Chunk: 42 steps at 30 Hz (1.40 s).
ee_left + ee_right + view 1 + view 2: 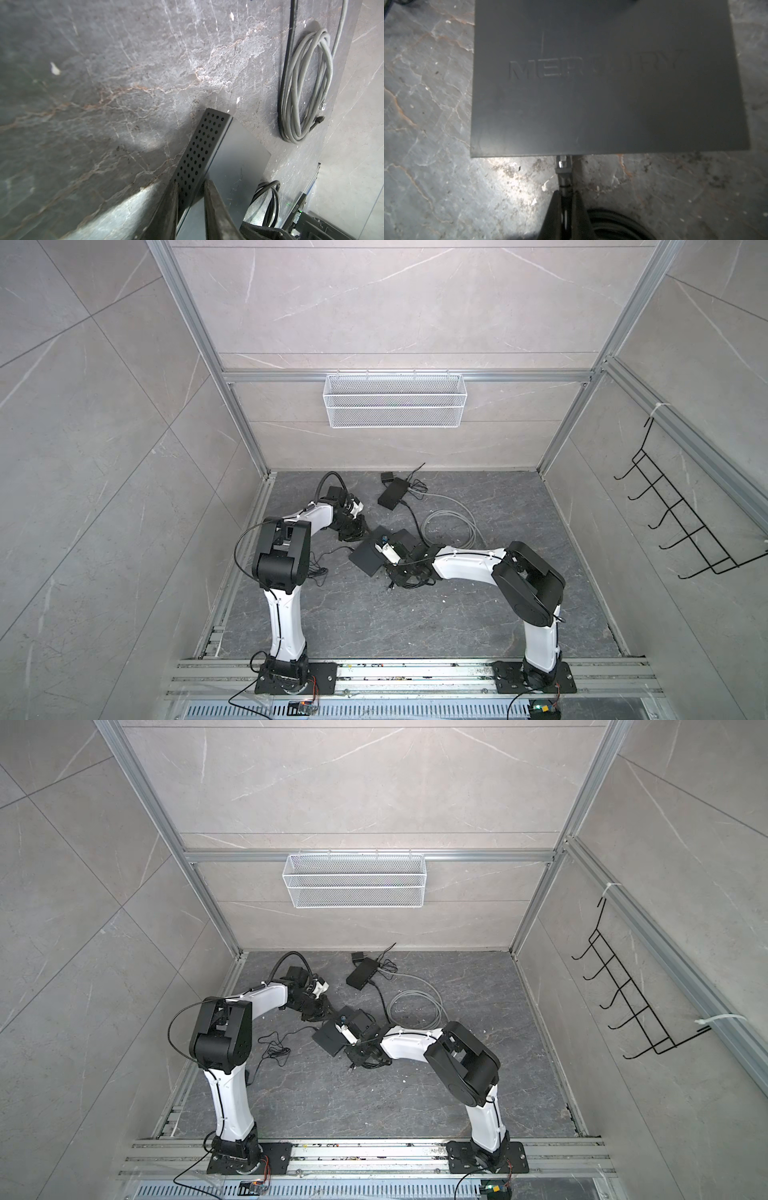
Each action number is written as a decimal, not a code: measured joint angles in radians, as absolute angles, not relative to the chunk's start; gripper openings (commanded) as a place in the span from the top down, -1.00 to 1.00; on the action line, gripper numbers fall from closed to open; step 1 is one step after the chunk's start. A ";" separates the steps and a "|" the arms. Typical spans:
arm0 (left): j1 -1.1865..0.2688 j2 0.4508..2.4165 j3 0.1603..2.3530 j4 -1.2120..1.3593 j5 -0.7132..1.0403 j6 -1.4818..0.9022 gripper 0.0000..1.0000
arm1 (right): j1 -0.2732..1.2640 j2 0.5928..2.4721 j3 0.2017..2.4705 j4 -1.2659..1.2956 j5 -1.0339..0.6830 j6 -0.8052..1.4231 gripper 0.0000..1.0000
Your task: Insert the plug into the switch port
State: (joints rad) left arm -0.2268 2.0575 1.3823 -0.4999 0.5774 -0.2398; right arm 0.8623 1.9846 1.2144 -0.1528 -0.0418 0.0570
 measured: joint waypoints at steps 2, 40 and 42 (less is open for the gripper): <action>-0.227 2.055 1.376 -0.492 0.578 -0.232 0.53 | 0.864 1.989 1.227 -0.168 -0.041 0.081 0.98; -0.249 2.013 1.336 -0.399 0.490 -0.344 0.63 | 0.949 2.022 1.246 -0.108 0.114 0.374 0.94; -0.249 2.013 1.336 -0.401 0.486 -0.347 0.63 | 0.947 2.021 1.245 -0.109 0.113 0.371 0.93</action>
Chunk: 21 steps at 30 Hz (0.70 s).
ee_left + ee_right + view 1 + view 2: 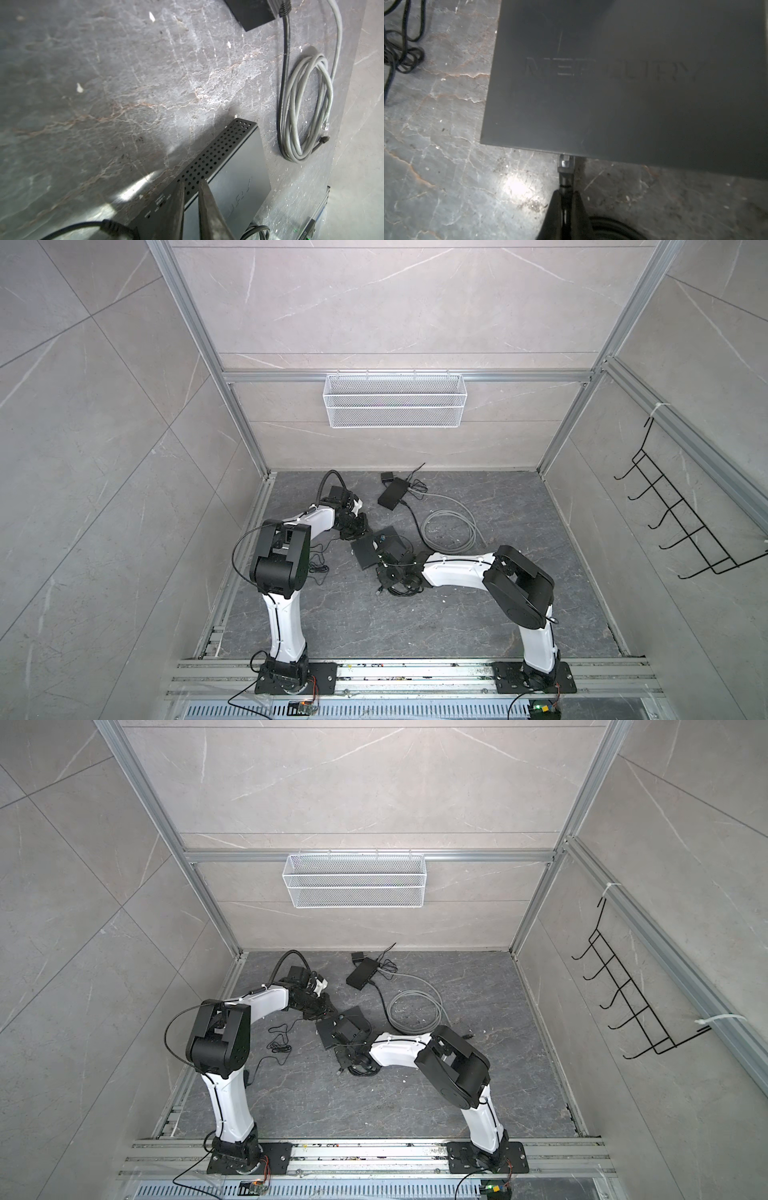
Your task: Insert the plug into the switch port
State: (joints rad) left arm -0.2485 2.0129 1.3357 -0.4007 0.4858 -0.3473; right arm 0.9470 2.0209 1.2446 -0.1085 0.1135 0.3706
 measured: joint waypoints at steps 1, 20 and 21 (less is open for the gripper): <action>-0.248 2.013 1.335 -0.402 0.485 -0.348 0.63 | 0.947 2.020 1.243 -0.108 0.113 0.366 0.93; -0.228 2.104 1.546 -0.680 0.450 -0.328 0.28 | 0.862 1.989 1.203 -0.094 0.142 0.224 0.43; -0.228 2.118 1.557 -0.680 0.453 -0.329 0.28 | 0.861 1.987 1.198 -0.089 0.138 0.218 0.40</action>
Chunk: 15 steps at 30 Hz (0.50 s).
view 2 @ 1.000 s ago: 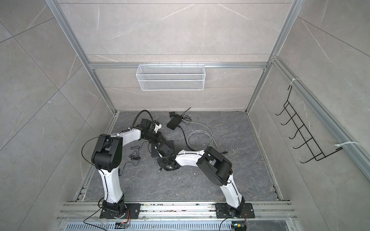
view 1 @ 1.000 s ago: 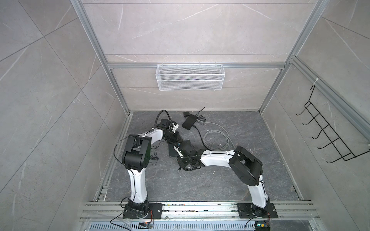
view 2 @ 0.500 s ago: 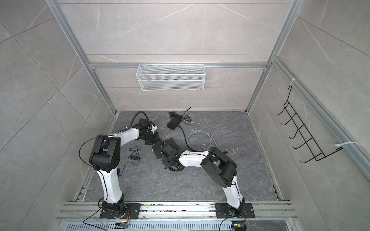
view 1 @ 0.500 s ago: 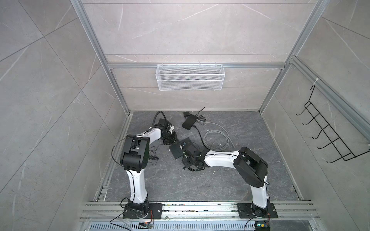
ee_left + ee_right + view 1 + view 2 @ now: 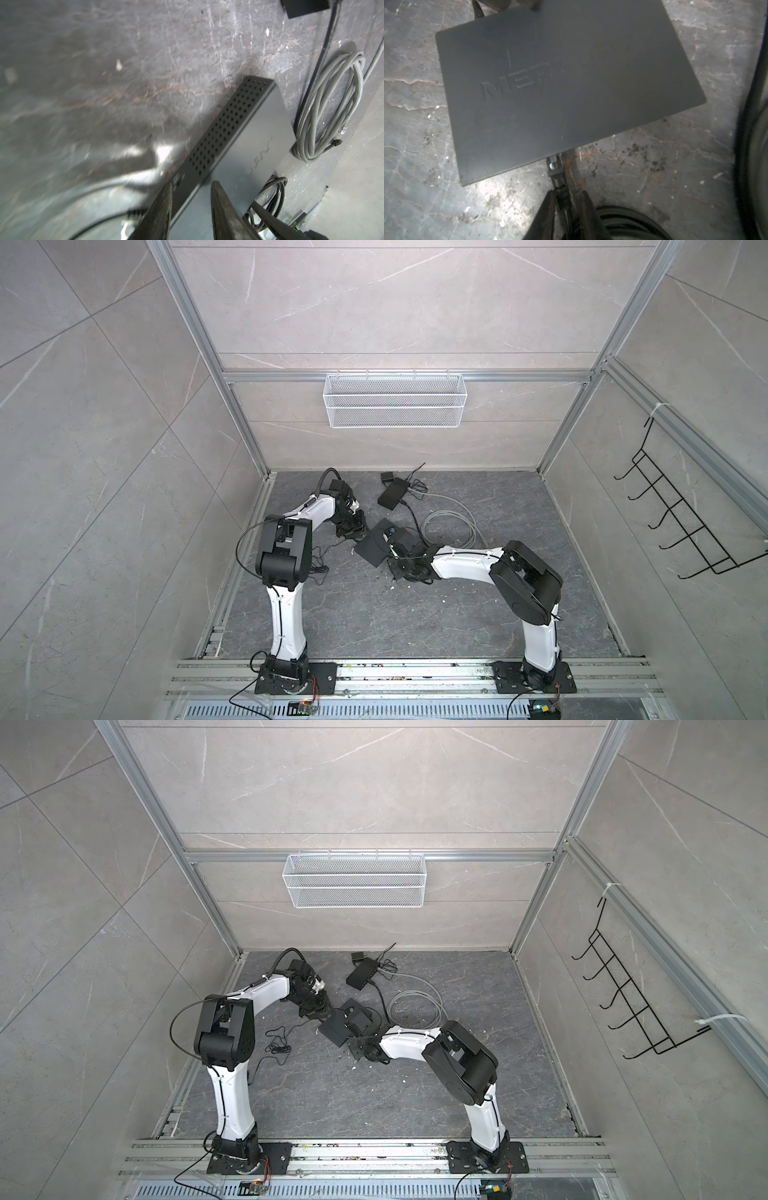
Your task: Insert the plug into the switch port
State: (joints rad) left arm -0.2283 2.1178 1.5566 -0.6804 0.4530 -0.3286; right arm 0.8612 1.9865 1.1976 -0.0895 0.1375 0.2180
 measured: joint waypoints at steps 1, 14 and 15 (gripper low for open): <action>-0.228 2.131 1.570 -0.680 0.464 -0.328 0.28 | 0.859 1.980 1.191 -0.086 0.130 0.209 0.37; -0.228 2.204 1.656 -0.654 0.513 -0.325 0.27 | 0.791 1.924 1.179 -0.093 -0.011 0.117 0.32; -0.226 2.204 1.643 -0.640 0.534 -0.327 0.27 | 0.790 1.925 1.182 -0.093 -0.023 0.111 0.32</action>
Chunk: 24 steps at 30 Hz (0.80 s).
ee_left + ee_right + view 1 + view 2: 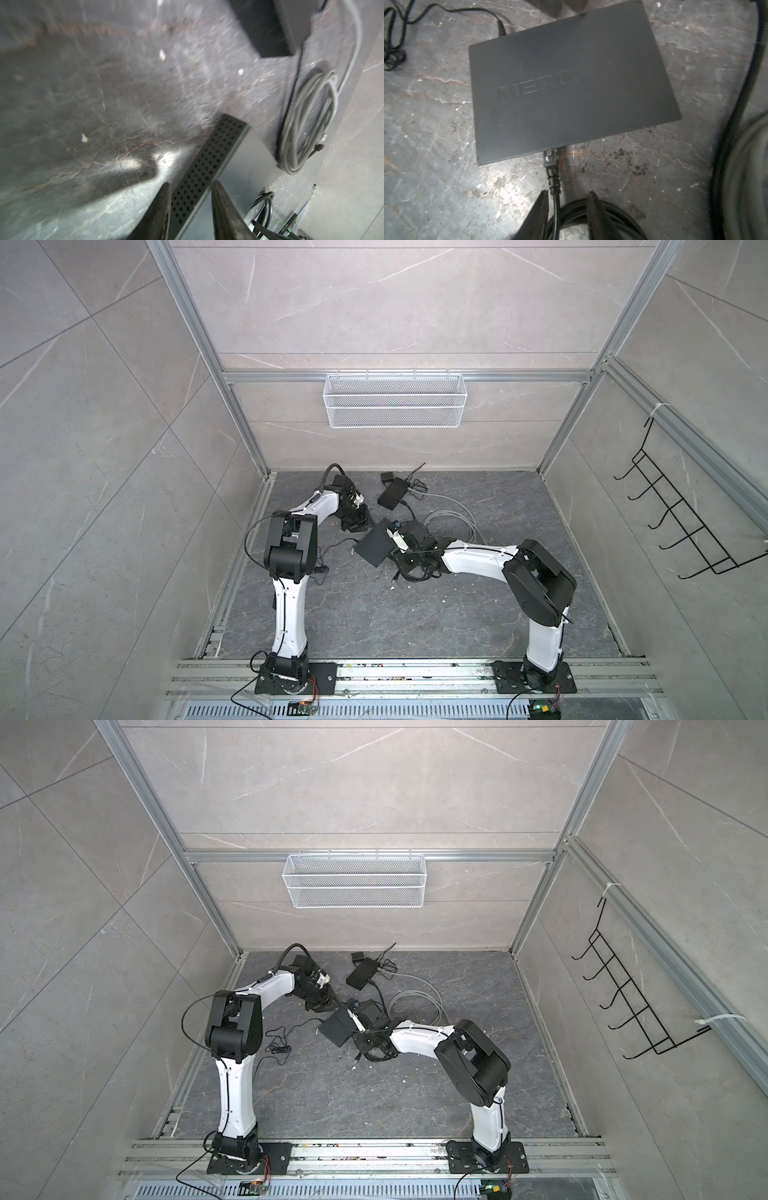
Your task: Insert the plug into the switch port
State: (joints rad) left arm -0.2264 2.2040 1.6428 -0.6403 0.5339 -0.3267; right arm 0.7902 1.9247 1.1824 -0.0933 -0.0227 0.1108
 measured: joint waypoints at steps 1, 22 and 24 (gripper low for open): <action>-0.224 2.202 1.628 -0.631 0.549 -0.327 0.27 | 0.791 1.925 1.185 -0.091 -0.036 0.107 0.32; -0.234 2.133 1.483 -0.487 0.587 -0.347 0.34 | 0.796 2.007 1.183 -0.007 -0.027 0.075 0.67; -0.239 2.121 1.461 -0.466 0.579 -0.357 0.36 | 0.799 2.006 1.175 0.006 -0.027 0.067 0.72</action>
